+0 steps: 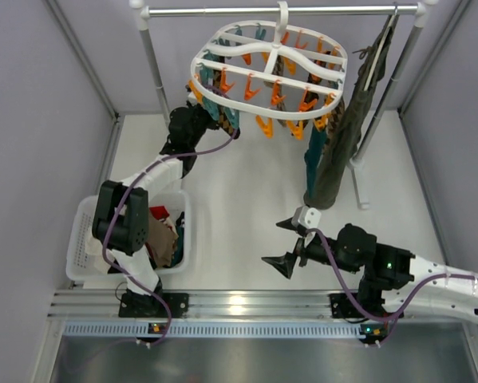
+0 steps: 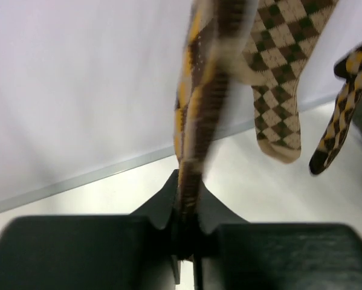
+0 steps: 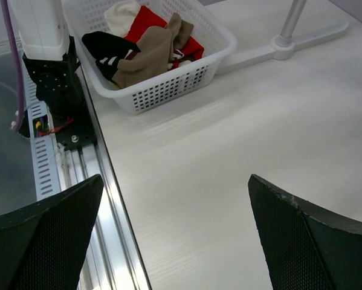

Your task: Remove the socks clipped to the hanger

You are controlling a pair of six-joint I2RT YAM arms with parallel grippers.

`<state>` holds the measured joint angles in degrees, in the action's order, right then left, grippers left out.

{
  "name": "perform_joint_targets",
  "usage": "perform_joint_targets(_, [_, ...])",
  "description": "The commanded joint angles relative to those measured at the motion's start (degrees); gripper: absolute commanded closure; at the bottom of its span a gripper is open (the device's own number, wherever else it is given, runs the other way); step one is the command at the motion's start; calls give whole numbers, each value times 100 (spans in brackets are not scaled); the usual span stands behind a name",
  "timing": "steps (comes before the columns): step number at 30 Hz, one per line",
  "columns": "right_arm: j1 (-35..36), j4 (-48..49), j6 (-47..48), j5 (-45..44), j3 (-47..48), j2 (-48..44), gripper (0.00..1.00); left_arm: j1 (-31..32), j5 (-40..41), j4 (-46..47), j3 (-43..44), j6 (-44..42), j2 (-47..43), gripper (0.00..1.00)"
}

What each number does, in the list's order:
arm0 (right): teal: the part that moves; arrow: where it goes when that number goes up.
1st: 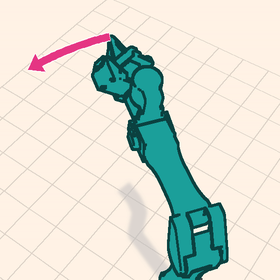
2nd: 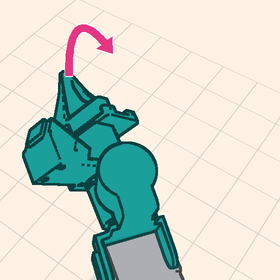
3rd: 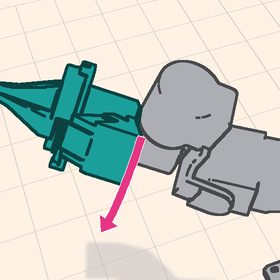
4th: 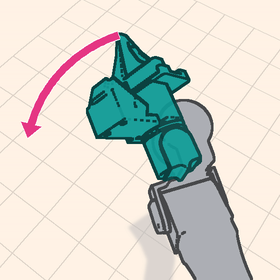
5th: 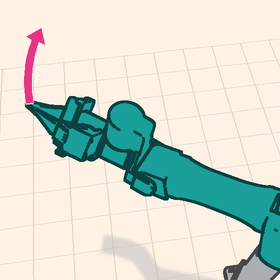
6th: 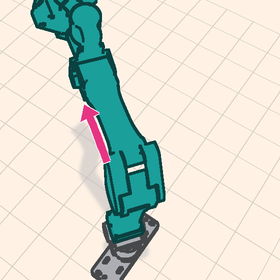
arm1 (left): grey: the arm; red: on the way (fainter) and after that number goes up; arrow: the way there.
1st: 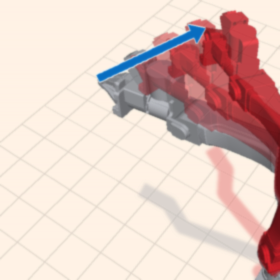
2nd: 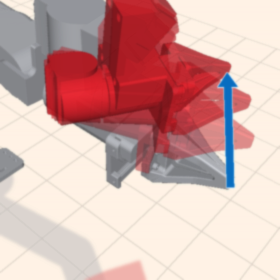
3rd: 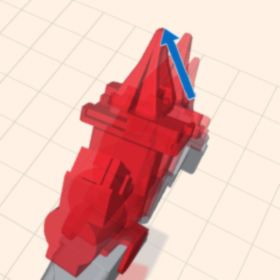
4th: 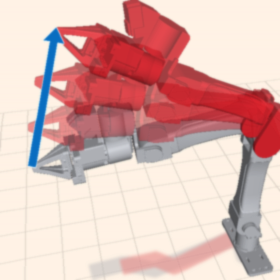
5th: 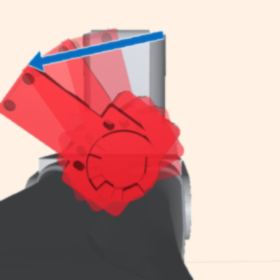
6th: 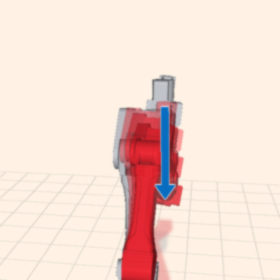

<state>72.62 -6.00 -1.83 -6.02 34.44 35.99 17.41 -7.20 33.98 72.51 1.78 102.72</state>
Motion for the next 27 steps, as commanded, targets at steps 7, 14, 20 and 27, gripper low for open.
perform_joint_targets(7, [-29, 407, -134, -206, -139, -425, 1, 324, 2089, 672, -956, 858, -1146, 100])
perform_joint_targets(14, [-29, 328, -441, -382, -165, -1014, 1, 421, 3409, 654, -2450, 1491, -2615, 100])
perform_joint_targets(20, [-29, 126, -652, -567, -113, -1243, 0, 430, 3840, 541, -3339, 1632, -3784, 100])
perform_joint_targets(27, [-20, -7, -819, -786, 107, -1191, 1, 430, 3534, 13, -3717, 1834, -4795, 100])
